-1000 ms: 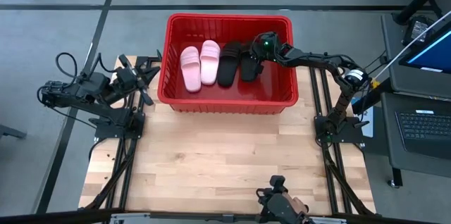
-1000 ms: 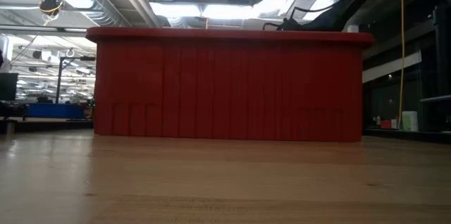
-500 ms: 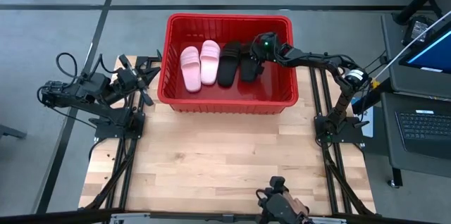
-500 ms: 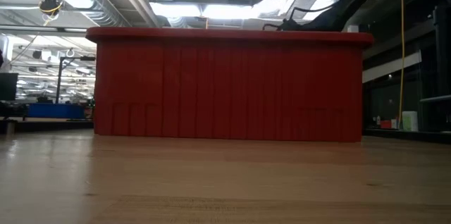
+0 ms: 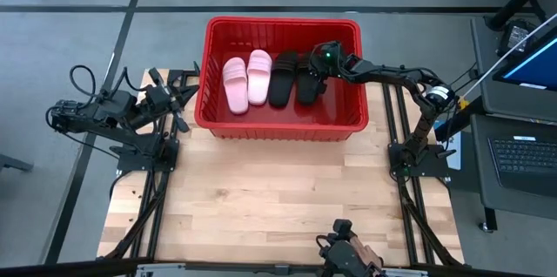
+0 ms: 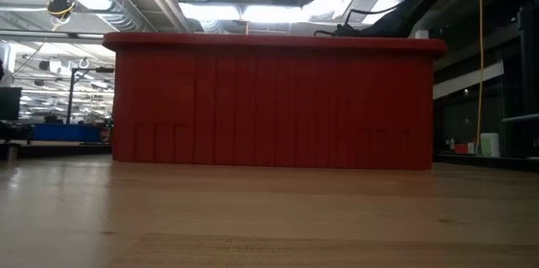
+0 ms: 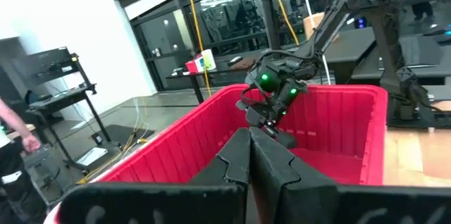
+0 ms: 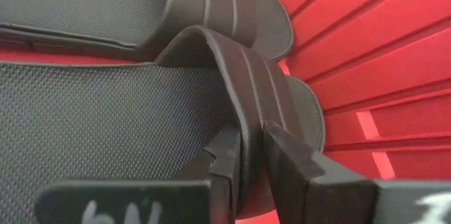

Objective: Pick and place slides into bin
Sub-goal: Put the black slide into the red bin, then return to Home Position

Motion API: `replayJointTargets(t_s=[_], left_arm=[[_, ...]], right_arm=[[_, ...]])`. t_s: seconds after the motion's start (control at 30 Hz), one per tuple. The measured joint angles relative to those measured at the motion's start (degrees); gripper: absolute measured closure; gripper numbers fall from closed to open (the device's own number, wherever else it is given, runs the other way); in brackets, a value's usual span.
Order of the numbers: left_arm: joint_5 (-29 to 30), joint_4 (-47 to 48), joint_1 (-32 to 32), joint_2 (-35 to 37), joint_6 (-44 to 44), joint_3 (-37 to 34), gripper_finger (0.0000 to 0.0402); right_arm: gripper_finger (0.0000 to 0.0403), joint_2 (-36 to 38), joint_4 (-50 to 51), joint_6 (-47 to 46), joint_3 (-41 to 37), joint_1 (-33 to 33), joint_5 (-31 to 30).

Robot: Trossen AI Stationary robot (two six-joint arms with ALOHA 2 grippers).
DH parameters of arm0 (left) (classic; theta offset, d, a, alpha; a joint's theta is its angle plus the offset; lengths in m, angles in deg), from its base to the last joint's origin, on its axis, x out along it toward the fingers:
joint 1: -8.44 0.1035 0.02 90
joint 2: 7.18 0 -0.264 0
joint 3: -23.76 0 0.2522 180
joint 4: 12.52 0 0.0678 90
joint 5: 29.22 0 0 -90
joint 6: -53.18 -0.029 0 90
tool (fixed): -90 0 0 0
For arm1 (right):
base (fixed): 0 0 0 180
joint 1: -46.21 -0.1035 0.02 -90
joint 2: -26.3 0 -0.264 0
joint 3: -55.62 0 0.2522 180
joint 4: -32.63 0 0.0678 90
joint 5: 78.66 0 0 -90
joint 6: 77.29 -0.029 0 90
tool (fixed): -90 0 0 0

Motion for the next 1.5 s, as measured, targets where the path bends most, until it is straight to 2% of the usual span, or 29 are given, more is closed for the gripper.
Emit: replayJointTargets(t_s=[0.23,0.67,0.83,1.0,1.33,1.5], left_arm=[[-1.6,0.0,0.0,0.0,0.8,0.0,0.0399],[-1.8,0.0,0.0,0.0,1.6,0.0,0.0400],[-2.0,0.0,0.0,0.0,1.8,0.0,0.0398],[-4.6,0.0,0.0,0.0,2.6,0.0,0.0400],[-5.5,0.0,0.0,0.0,2.5,0.0,0.0400],[-5.5,0.0,0.0,0.0,2.5,0.0,0.0400]], right_arm=[[0.0334,0.0,0.0,-1.4,0.0,0.0,0.1],[0.0255,0.0,0.5,-2.9,0.0,-0.5,0.2],[0.0247,0.1,0.3,-3.5,0.0,-1.2,0.1],[0.0246,0.1,3.0,-6.4,0.3,-1.2,0.1],[0.0246,0.2,16.6,-7.6,9.6,-3.6,0.1],[0.0246,0.2,24.2,-7.6,17.5,-6.7,0.1]])
